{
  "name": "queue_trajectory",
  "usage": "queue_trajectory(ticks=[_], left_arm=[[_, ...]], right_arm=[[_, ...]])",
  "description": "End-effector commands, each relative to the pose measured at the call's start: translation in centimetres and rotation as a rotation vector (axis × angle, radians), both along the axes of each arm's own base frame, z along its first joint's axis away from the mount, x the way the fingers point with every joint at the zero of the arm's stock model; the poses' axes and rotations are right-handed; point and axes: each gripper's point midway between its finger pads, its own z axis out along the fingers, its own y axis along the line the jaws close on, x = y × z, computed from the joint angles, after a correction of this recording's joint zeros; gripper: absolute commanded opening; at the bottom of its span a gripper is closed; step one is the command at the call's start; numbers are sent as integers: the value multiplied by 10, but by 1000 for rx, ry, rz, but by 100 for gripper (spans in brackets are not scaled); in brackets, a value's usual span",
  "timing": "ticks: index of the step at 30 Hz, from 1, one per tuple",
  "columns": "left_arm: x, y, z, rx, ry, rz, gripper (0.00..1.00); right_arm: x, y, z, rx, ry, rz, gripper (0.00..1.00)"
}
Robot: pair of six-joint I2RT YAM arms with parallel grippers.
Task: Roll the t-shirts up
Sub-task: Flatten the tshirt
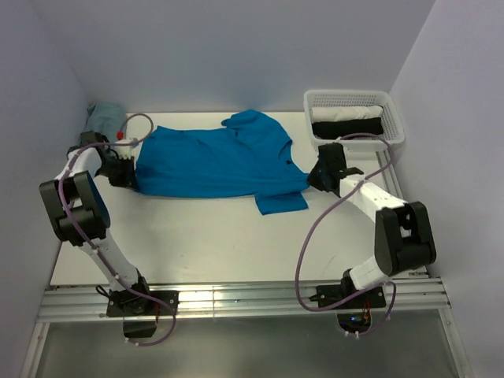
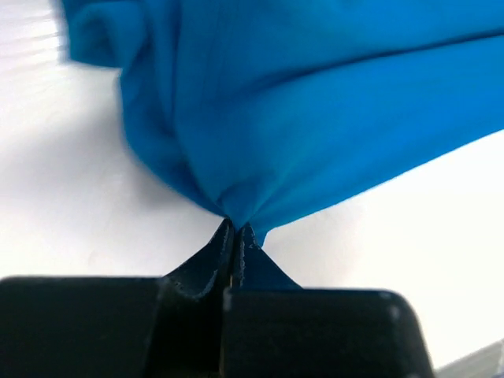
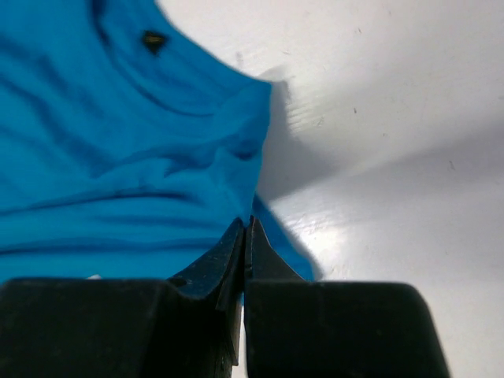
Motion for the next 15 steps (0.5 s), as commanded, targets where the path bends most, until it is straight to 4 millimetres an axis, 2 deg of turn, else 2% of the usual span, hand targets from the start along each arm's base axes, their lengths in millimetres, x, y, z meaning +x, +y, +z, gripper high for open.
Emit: queue_trajectory(ticks=[1, 2, 3, 5, 6, 7, 8, 9, 10, 11, 12, 13, 14, 15], left_arm=[[10, 14, 104, -9, -244, -1, 0], [9, 16, 119, -9, -281, 3, 0], [6, 19, 153, -19, -376, -2, 0], [-5, 18, 184, -39, -461, -20, 0], [-15, 21, 213, -43, -550, -16, 0], [-20, 22, 228, -41, -595, -18, 0], [-29, 17, 253, -22, -670, -33, 0], [-36, 16, 268, -44, -729, -42, 0], [-42, 17, 281, -42, -775, -38, 0], [-49, 13, 308, -17, -868, -35, 0], [-55, 19, 315, -13, -899, -11, 0], [-61, 13, 326, -45, -930, -7, 0], [-67, 8, 349, -19, -1014, -29, 0], [-71, 12, 354, -24, -1036, -8, 0]], right_arm=[[14, -7, 94, -43, -226, 16, 0], [12, -7, 113, -45, -267, 24, 0], [4, -9, 142, -40, -334, 30, 0], [-3, -11, 186, -43, -438, 50, 0], [-15, -14, 223, -45, -529, 58, 0], [-22, -15, 241, -46, -577, 64, 0], [-29, -17, 259, -47, -624, 70, 0], [-43, -20, 293, -52, -717, 76, 0], [-51, -22, 309, -53, -760, 77, 0], [-58, -23, 324, -53, -805, 84, 0], [-72, -26, 352, -54, -881, 83, 0], [-79, -27, 365, -51, -915, 86, 0], [-85, -25, 378, -44, -950, 99, 0], [-96, -27, 401, -45, -1007, 104, 0]])
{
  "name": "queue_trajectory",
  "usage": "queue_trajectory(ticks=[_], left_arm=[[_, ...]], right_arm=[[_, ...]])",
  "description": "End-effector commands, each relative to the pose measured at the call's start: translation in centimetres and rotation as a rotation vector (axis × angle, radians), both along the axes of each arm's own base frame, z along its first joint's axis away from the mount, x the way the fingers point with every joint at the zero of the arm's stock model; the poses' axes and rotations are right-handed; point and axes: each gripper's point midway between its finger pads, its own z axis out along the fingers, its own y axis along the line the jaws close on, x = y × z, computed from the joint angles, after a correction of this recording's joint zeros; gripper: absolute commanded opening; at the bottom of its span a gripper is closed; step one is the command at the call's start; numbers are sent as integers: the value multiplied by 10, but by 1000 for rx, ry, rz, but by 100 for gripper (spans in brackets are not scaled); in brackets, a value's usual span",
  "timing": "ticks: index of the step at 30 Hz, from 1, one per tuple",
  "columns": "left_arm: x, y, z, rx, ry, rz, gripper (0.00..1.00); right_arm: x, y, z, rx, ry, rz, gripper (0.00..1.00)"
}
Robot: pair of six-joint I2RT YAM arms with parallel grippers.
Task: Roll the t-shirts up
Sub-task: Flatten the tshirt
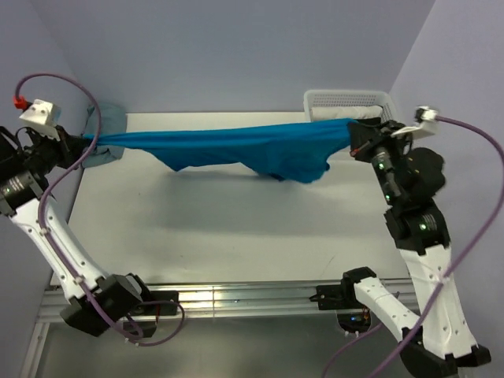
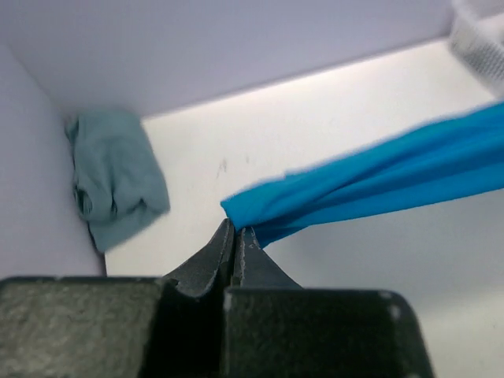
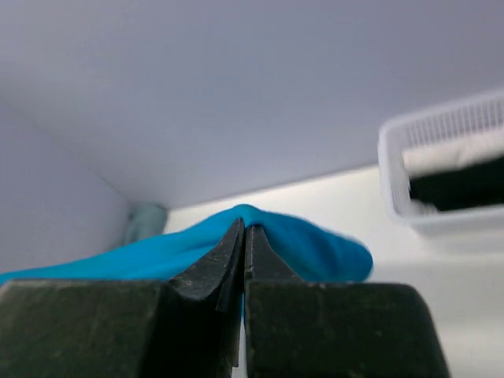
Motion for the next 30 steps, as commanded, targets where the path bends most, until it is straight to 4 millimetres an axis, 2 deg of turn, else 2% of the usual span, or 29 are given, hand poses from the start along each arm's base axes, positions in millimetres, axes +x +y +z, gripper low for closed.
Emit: queue_trajectory(ticks=[1, 2, 3, 4, 6, 8, 9, 10, 11, 12, 13, 14, 15, 16, 17, 18, 19, 20, 21, 22, 23, 24, 25, 26, 27, 28, 29, 30], left_arm=[[-12, -14, 42, -84, -155, -76, 0], [-16, -15, 63, -43, -236, -81, 0], [-18, -5, 64, -58, -256, -48, 0], [-20, -4, 69, -136, -251, -18, 0], [-16, 3, 84, -132, -306, -14, 0], [-5, 14, 85, -239, -272, -2, 0], [-1, 17, 98, -231, -300, -18, 0], [4, 19, 100, -285, -278, -28, 0], [20, 25, 105, -296, -269, -42, 0], [28, 26, 95, -367, -197, -25, 0], [35, 26, 96, -322, -194, -48, 0], [54, 24, 102, -297, -187, -67, 0], [64, 24, 93, -298, -147, -47, 0], [84, 26, 67, -340, -68, -46, 0], [96, 9, 77, -313, -54, -84, 0], [108, 7, 70, -282, -24, -99, 0], [129, -5, 57, -316, 60, -122, 0], [143, -6, 52, -317, 79, -120, 0], [155, -7, 50, -352, 98, -112, 0], [176, -2, 50, -361, 87, -112, 0], [188, -5, 49, -372, 84, -115, 0], [198, -2, 51, -400, 80, -90, 0], [212, 1, 43, -417, 82, -85, 0], [221, 1, 58, -404, 15, -95, 0], [226, 1, 61, -440, 8, -92, 0], [232, 3, 58, -452, 3, -88, 0], [237, 5, 66, -441, -41, -87, 0], [240, 8, 67, -454, -47, -74, 0]], right_arm=[[-26, -11, 52, -52, -136, -21, 0], [-30, -14, 62, -50, -162, -28, 0], [-37, -18, 79, -53, -206, -42, 0], [-39, -19, 86, -56, -222, -50, 0], [-39, -23, 103, -65, -232, -68, 0], [-34, -22, 109, -71, -231, -72, 0], [-25, -21, 114, -69, -232, -76, 0], [-18, -21, 115, -74, -224, -84, 0], [-1, -19, 115, -87, -193, -90, 0], [7, -15, 116, -95, -180, -70, 0], [14, -8, 116, -98, -179, -44, 0], [32, -1, 116, -97, -185, -26, 0], [45, -1, 113, -94, -159, -41, 0], [58, 4, 110, -99, -123, -16, 0], [80, 12, 103, -107, -63, 16, 0], [89, 17, 102, -105, -66, 30, 0], [103, 28, 94, -99, -58, 64, 0], [111, 32, 101, -81, -71, 69, 0], [124, 33, 98, -83, -51, 65, 0], [136, 33, 96, -86, -33, 77, 0], [160, 36, 93, -90, -14, 82, 0], [170, 38, 94, -93, -21, 88, 0], [179, 39, 96, -90, -27, 93, 0], [193, 42, 102, -78, -36, 103, 0], [199, 43, 107, -69, -45, 106, 0], [218, 38, 97, -64, -25, 100, 0], [213, 34, 120, -48, -78, 95, 0], [215, 31, 124, -41, -92, 91, 0]])
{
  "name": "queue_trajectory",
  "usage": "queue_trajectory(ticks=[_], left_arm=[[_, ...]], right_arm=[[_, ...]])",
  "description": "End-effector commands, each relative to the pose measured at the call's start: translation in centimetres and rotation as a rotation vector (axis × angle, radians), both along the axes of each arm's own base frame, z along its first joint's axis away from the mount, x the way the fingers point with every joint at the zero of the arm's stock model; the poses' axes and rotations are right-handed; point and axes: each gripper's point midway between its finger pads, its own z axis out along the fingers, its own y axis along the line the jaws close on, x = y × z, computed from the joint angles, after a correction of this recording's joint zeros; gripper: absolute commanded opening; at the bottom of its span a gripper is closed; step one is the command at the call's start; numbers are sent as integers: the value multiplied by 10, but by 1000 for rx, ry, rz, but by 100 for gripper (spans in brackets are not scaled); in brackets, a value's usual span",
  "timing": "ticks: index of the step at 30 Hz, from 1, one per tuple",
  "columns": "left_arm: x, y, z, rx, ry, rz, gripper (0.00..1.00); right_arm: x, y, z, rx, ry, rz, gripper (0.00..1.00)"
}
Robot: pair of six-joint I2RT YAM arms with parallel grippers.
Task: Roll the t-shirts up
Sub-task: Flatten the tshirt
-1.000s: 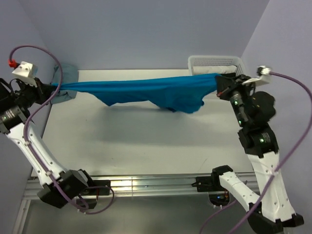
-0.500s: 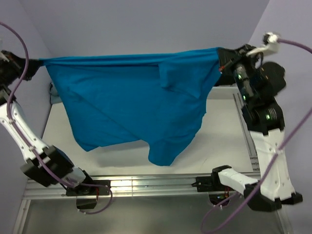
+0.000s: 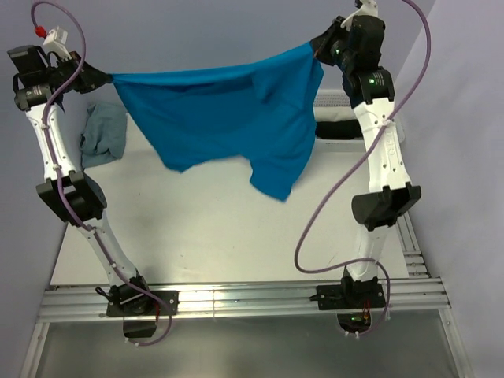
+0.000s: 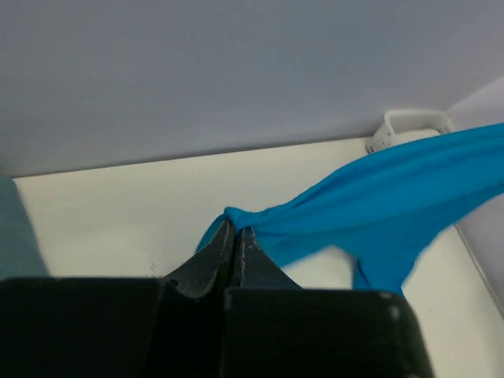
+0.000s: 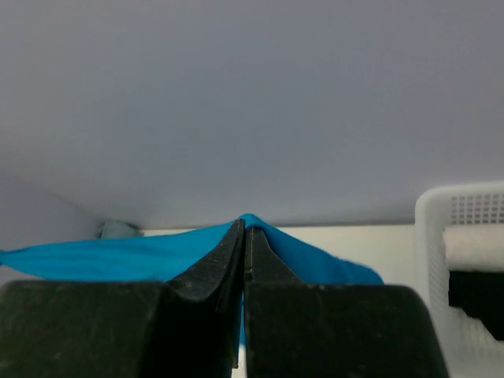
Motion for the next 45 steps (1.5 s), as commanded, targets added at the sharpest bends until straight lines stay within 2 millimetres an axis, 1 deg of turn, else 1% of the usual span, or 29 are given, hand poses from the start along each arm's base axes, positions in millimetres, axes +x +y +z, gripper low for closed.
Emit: queue_trajectory(ticks=[1, 4, 6, 7, 8, 9, 10, 11, 12, 13, 16, 17, 18, 19, 20, 22, 24, 25, 27, 28, 29, 33, 34, 36, 37, 40, 42, 43, 45], left_arm=[[7, 12, 61, 8, -172, 83, 0], [12, 17, 57, 4, -170, 99, 0], [10, 20, 49, 3, -150, 91, 0], [9, 22, 41, 7, -129, 94, 0], [8, 22, 35, 14, -107, 93, 0], [6, 23, 28, 43, -100, 88, 0], [1, 23, 13, 38, -41, 88, 0], [-3, 25, 4, 47, -18, 85, 0], [-8, 26, -4, 70, -9, 65, 0], [-19, 28, -22, 62, 56, 64, 0], [-35, 32, -54, 167, 113, 39, 0], [-43, 30, -67, 171, 164, 29, 0], [-48, 32, -78, 223, 176, 13, 0], [-57, 30, -90, 234, 208, -9, 0], [-68, 26, -103, 235, 259, -32, 0], [-87, 25, -132, 292, 318, -65, 0], [-104, 21, -151, 327, 356, -110, 0], [-118, 19, -169, 328, 410, -119, 0], [-134, 14, -186, 349, 443, -167, 0], [-146, 10, -196, 346, 474, -183, 0], [-153, 10, -203, 356, 492, -189, 0], [-198, 1, -233, 387, 547, -280, 0], [-217, -4, -246, 384, 579, -297, 0], [-234, 1, -264, 447, 610, -303, 0], [-248, 0, -278, 456, 636, -306, 0], [-276, 2, -303, 498, 707, -338, 0], [-286, 5, -313, 528, 728, -350, 0], [-291, 4, -319, 528, 742, -360, 0], [-296, 2, -325, 526, 759, -382, 0]], right_arm=[[-19, -21, 73, 55, -185, -11, 0], [-19, -39, 70, 102, -180, -15, 0], [-13, -53, 45, 116, -112, -30, 0], [-23, -56, 45, 115, -110, -38, 0], [-17, -57, 15, 112, -49, -44, 0], [-20, -58, 5, 116, -28, -51, 0], [-34, -58, 9, 122, -39, -51, 0], [-31, -57, -24, 129, 28, -53, 0], [-35, -57, -35, 132, 49, -53, 0], [-42, -56, -54, 140, 94, -52, 0], [-55, -55, -74, 145, 136, -51, 0], [-58, -55, -90, 146, 176, -53, 0], [-61, -54, -97, 147, 198, -51, 0], [-67, -55, -100, 147, 215, -54, 0], [-71, -54, -117, 148, 260, -57, 0], [-80, -52, -137, 151, 316, -48, 0], [-91, -50, -161, 142, 399, -35, 0], [-100, -50, -180, 141, 442, -39, 0], [-111, -48, -199, 137, 475, -29, 0], [-120, -48, -198, 136, 468, -32, 0], [-129, -50, -222, 131, 515, -47, 0], [-168, -49, -263, 137, 570, -51, 0], [-184, -49, -283, 141, 597, -58, 0], [-199, -49, -305, 140, 638, -74, 0], [-213, -46, -328, 137, 680, -77, 0], [-240, -42, -364, 142, 749, -92, 0], [-249, -41, -373, 150, 758, -106, 0], [-258, -40, -385, 154, 789, -116, 0], [-265, -39, -388, 155, 793, -123, 0]])
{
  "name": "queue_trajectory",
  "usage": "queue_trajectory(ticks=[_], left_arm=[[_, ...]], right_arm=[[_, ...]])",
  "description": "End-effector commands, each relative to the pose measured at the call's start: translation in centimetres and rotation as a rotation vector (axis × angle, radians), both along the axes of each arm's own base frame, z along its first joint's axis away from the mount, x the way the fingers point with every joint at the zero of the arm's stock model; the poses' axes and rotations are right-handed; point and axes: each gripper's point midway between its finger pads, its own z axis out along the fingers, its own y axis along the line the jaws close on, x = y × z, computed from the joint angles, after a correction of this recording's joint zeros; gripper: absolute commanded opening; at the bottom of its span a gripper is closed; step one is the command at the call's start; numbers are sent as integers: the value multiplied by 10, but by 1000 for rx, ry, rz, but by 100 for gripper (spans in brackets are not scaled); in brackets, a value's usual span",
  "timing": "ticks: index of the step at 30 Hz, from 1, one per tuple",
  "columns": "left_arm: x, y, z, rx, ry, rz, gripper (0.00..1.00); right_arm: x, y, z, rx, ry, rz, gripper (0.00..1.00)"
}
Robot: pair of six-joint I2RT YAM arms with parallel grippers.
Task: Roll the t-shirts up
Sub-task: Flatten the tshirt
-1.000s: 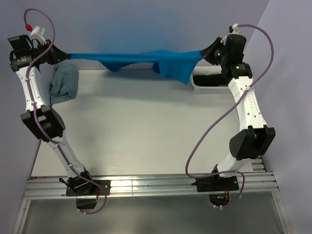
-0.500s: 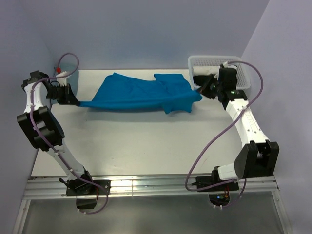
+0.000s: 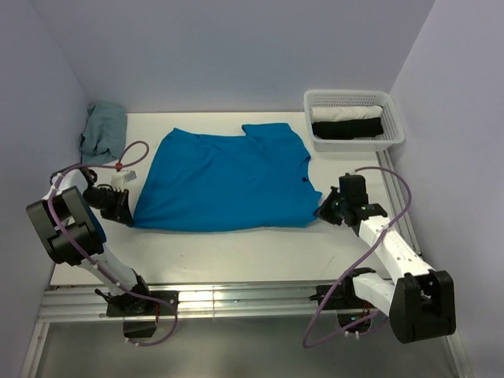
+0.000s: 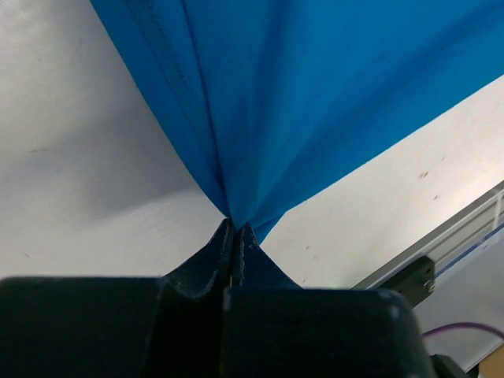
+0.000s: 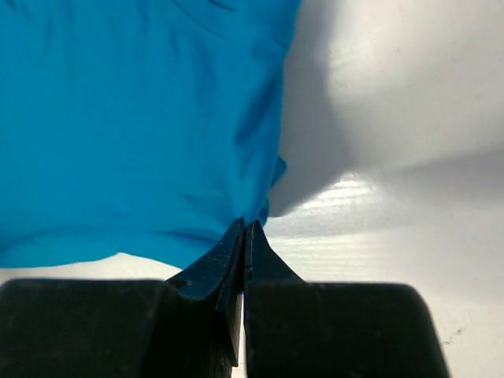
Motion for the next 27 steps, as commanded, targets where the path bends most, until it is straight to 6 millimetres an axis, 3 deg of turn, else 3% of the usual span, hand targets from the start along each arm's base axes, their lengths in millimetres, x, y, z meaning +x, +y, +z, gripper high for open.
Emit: queue_trajectory(ticks=[1, 9, 14, 21, 24, 25, 27], left_arm=[[-2, 14, -3, 81, -36, -79, 0], [-18, 25, -25, 141, 26, -120, 0], [-23, 27, -26, 168, 28, -146, 0], [-28, 33, -30, 185, 56, -179, 0], [-21, 36, -25, 191, 30, -162, 17], [-18, 38, -22, 193, 18, -155, 35], [-4, 42, -6, 187, -32, -133, 46]], right_arm=[[4, -2, 11, -7, -70, -54, 0], [-18, 0, -1, -78, 16, -47, 0], [-36, 5, -12, -87, 56, -28, 0], [-43, -3, -24, -153, 112, -27, 6], [-42, -6, -24, -168, 109, -37, 18], [-42, -10, -23, -187, 108, -48, 25], [-36, -11, -15, -193, 89, -56, 31]])
